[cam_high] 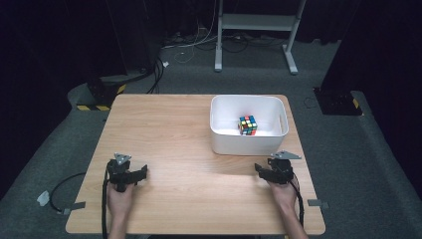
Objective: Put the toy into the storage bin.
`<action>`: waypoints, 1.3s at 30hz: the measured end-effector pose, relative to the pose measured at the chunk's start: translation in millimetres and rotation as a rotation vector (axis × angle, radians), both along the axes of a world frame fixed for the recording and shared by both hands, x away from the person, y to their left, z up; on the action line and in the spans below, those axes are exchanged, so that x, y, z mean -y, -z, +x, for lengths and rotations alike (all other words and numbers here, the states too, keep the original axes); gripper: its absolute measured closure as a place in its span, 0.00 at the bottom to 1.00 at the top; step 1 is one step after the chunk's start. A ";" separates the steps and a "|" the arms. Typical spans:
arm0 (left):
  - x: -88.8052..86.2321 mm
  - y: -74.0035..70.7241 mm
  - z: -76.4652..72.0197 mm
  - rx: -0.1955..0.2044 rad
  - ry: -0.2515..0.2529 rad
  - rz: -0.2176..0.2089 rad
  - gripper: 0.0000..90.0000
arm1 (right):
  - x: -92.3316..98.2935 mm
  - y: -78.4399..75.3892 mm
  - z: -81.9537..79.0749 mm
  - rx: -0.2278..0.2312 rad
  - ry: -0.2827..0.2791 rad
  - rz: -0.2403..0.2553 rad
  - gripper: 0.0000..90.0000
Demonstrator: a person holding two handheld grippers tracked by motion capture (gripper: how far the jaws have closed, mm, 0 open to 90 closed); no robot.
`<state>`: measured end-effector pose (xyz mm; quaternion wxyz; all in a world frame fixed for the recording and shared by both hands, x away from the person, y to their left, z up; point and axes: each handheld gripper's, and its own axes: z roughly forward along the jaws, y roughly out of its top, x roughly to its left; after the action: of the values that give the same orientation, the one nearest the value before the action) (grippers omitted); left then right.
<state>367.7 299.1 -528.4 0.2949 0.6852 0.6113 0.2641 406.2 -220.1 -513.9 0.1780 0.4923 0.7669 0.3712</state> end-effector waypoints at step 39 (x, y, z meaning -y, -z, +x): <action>0.1 0.1 -0.3 0.001 0.000 -0.001 0.16 | -6.0 9.5 4.1 0.017 0.039 -0.111 0.34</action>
<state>367.4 299.1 -528.5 0.2957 0.6849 0.6113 0.2640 410.3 -214.1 -523.4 0.2191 0.4933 0.7750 0.3287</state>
